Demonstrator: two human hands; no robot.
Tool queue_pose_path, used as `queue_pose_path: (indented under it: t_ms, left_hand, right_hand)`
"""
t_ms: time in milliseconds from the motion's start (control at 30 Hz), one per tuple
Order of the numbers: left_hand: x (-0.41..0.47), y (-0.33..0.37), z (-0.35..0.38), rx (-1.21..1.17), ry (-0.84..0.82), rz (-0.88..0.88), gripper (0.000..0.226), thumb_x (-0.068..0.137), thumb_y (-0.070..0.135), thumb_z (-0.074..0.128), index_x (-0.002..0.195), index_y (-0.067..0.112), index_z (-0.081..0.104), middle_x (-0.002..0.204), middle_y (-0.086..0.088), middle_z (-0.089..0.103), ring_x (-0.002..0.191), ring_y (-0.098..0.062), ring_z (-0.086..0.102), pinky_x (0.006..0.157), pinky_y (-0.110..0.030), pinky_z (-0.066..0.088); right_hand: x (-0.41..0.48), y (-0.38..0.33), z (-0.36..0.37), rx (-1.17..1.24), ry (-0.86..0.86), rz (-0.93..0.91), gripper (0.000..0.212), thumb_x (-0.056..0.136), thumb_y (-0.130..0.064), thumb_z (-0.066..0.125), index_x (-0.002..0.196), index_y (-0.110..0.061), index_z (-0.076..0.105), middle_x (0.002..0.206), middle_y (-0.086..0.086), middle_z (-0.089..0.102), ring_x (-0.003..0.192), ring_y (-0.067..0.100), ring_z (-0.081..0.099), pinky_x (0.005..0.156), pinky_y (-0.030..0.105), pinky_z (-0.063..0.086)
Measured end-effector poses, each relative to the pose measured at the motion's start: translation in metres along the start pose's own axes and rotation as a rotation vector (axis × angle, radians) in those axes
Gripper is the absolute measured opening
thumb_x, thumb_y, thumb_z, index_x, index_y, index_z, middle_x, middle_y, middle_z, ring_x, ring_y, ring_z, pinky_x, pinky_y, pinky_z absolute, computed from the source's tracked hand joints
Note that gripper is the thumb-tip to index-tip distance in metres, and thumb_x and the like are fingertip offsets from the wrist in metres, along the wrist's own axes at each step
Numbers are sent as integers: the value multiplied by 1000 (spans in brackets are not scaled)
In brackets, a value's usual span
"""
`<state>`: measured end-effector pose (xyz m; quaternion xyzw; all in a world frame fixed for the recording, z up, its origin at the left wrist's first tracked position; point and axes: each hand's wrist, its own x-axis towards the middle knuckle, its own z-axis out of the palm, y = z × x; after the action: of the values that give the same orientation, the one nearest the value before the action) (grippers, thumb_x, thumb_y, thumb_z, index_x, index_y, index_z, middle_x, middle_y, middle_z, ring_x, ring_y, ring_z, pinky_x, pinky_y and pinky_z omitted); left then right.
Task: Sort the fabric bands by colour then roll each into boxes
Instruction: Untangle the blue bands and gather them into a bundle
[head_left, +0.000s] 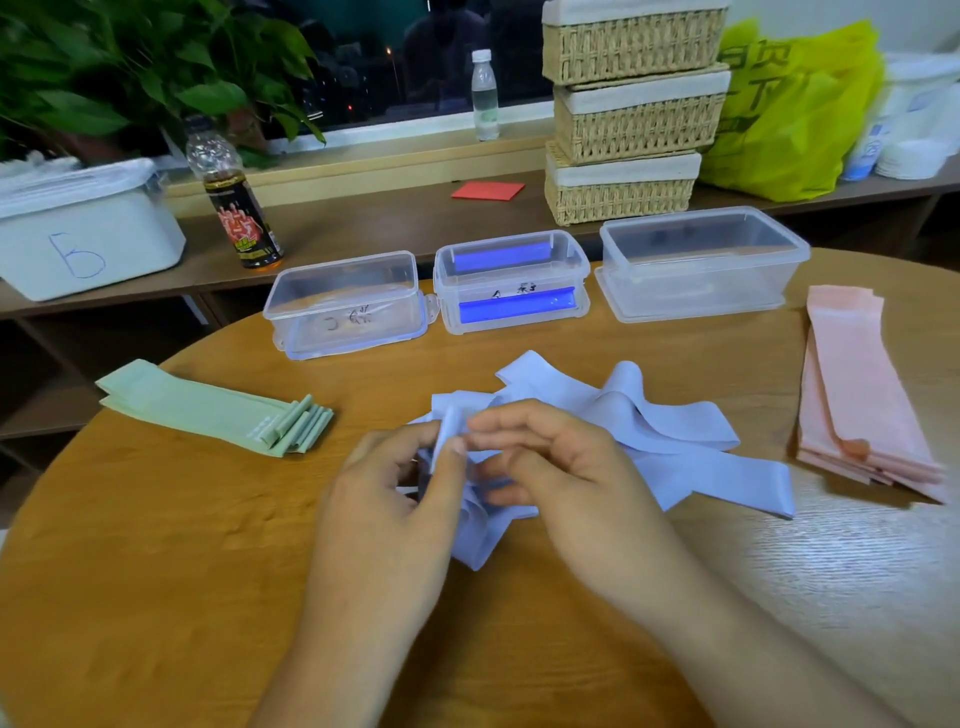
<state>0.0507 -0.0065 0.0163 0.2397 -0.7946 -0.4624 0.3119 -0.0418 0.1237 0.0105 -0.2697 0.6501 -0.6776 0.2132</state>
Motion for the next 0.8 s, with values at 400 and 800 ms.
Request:
queue_pose_path:
  t_ms: [400, 800]
  left_hand:
    - [5, -8, -14, 56, 70, -10, 14, 97, 28, 73, 102, 40, 77, 103, 14, 71, 91, -2, 67, 72, -18, 47]
    - [6, -7, -14, 46, 139, 27, 9, 96, 28, 75, 93, 36, 75, 84, 14, 66, 71, -8, 59, 64, -28, 42]
  right_hand:
    - [17, 7, -128, -1254, 137, 141, 64, 83, -13, 66, 142, -31, 49, 138, -6, 55, 111, 29, 52, 85, 40, 44]
    - [19, 11, -152, -1140, 274, 108, 18, 99, -26, 65, 116, -32, 66, 105, -15, 67, 90, 16, 58, 63, 19, 38]
